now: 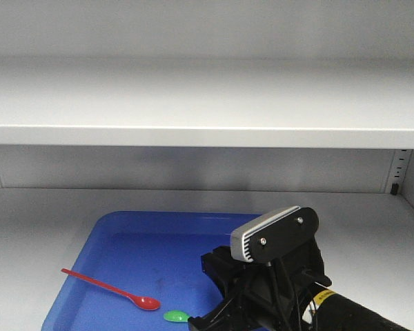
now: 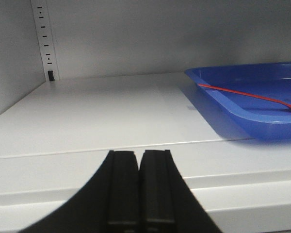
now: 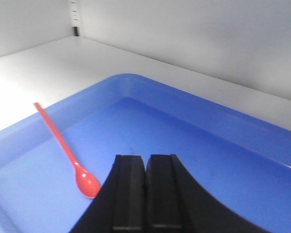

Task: Sort red and green spoons into left cabinet

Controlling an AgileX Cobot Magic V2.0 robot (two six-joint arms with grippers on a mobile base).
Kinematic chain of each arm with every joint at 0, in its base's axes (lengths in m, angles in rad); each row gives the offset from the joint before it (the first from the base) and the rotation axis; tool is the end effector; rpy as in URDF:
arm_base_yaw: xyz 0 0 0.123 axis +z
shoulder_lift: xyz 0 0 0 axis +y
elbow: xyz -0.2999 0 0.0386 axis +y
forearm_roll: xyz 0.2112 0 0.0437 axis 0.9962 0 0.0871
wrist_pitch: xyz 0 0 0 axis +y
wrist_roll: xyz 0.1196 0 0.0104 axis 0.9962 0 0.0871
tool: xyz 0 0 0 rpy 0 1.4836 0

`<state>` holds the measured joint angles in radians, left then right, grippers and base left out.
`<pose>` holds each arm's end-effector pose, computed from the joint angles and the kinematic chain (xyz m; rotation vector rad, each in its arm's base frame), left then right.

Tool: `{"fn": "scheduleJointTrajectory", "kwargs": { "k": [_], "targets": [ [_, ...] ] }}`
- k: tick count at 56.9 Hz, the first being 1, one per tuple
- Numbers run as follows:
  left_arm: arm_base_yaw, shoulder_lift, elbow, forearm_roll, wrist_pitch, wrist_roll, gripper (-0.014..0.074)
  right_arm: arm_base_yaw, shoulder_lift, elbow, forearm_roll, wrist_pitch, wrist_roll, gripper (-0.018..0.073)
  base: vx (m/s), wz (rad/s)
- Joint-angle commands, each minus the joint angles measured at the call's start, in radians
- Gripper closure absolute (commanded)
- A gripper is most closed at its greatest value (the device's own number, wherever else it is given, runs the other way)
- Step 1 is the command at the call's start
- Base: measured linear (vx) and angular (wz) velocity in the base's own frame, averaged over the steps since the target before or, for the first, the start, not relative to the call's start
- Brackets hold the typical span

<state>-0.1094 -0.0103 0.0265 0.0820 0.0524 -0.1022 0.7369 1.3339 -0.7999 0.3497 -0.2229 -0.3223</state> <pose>0.0315 -0.0029 0.2010 0.0658 1.5515 -0.0992 0.2190 0.1865 0.3255 -0.5917 1.7338 0.4677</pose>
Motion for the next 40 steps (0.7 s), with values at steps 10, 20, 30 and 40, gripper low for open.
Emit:
{"fn": "scheduleJointTrajectory", "kwargs": {
  "k": [10,20,30,40],
  "targets": [
    [0.000,-0.020,0.018,-0.009,-0.077,-0.007,0.0603,-0.137,-0.046,-0.035,-0.263,0.077,0.257,0.0566,0.00,0.00],
    [0.000,-0.020,0.018,-0.009,-0.077,-0.007,0.0603,-0.271,-0.112,-0.035,-0.262,0.223,0.233,0.0566,0.00,0.00],
    [0.000,-0.020,0.018,-0.009,-0.077,-0.007,0.0603,-0.361,-0.191,-0.034,-0.318,0.237,0.233,0.0566,0.00,0.00],
    [0.000,-0.020,0.018,-0.009,-0.077,-0.007,0.0603,-0.448,-0.290,0.043,-0.326,0.167,0.238,0.0566,0.00,0.00]
  ]
}}
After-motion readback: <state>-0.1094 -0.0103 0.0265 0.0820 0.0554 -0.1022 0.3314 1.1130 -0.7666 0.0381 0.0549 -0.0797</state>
